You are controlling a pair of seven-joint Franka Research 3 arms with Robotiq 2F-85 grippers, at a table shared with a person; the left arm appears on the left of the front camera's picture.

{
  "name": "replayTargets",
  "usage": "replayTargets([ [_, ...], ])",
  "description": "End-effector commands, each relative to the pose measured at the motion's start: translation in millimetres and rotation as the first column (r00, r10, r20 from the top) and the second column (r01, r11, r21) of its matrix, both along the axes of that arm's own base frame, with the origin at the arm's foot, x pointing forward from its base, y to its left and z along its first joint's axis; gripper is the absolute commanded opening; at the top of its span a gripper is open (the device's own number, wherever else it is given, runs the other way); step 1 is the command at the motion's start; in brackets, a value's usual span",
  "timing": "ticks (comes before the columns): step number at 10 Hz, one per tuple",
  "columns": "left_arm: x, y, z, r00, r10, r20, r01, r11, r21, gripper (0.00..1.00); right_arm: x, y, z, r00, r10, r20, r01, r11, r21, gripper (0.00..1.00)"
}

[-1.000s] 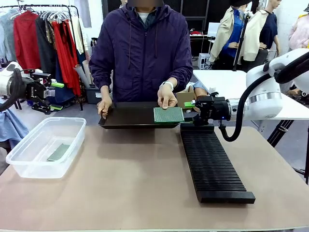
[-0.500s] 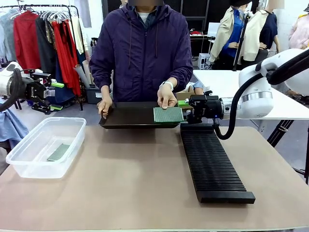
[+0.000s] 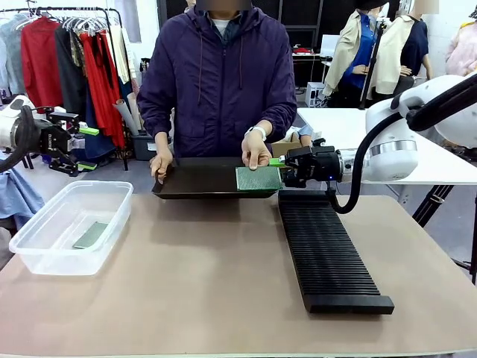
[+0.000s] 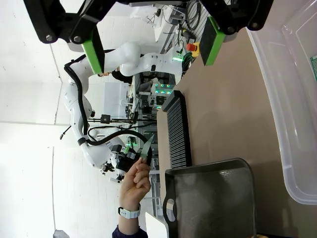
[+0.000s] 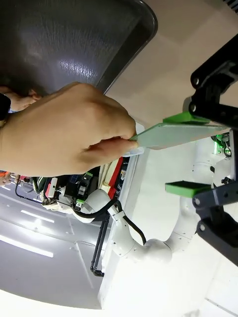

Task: Sort PCBs into racks and boxes based on the side picked up.
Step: Pick up the Blank PCB handed by the Human.

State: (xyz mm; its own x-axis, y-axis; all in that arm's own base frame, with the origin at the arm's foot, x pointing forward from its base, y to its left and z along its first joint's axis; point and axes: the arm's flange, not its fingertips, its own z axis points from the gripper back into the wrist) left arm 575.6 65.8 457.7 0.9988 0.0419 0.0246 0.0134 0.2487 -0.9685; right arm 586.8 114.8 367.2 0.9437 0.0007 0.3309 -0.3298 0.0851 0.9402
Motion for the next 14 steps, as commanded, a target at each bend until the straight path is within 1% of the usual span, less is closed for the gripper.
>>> replayTargets([
  [1, -0.7, 0.0, 2.2, 1.0, 0.009, -0.005, -0.009, 1.0, 0.004, 1.0, 8.3, 9.0, 1.3, 1.0, -0.005, 0.002, 0.005, 1.0, -0.003, 0.03],
  [2, -0.7, 0.0, 2.2, 1.0, 0.009, -0.005, -0.009, 1.0, 0.004, 1.0, 8.8, 10.3, 0.9, 1.0, -0.005, -0.003, 0.005, 1.0, -0.005, 0.0],
  [4, -0.7, 0.0, 2.2, 1.0, 0.009, -0.005, -0.009, 1.0, 0.004, 1.0, 9.6, 12.0, -0.7, 1.0, -0.005, -0.019, 0.005, 1.0, -0.013, 0.0],
  [8, -0.7, 0.0, 2.2, 1.0, 0.009, -0.005, -0.009, 1.0, 0.004, 1.0, 14.8, 18.8, -9.8, 0.997, 0.006, -0.079, -0.011, 0.998, -0.055, 0.0],
  [9, -0.7, 0.0, 2.2, 1.0, 0.009, -0.005, -0.009, 1.0, 0.004, 1.0, 14.2, 19.3, -10.1, 0.996, 0.016, -0.084, -0.021, 0.998, -0.062, 0.0],
  [10, -0.7, 0.0, 2.2, 1.0, 0.009, -0.005, -0.009, 1.0, 0.004, 1.0, 11.4, 20.3, -11.4, 0.995, 0.075, -0.058, -0.083, 0.988, -0.134, 0.0],
  [11, -0.7, 0.0, 2.2, 1.0, 0.009, -0.005, -0.009, 1.0, 0.004, 1.0, 5.1, 12.9, -14.2, 0.998, 0.006, -0.061, -0.008, 1.0, -0.029, 0.0],
  [14, -0.7, 0.0, 2.2, 1.0, 0.009, -0.005, -0.009, 1.0, 0.004, 1.0, 5.1, 12.9, -14.2, 0.998, 0.006, -0.061, -0.008, 1.0, -0.029, 0.0],
])
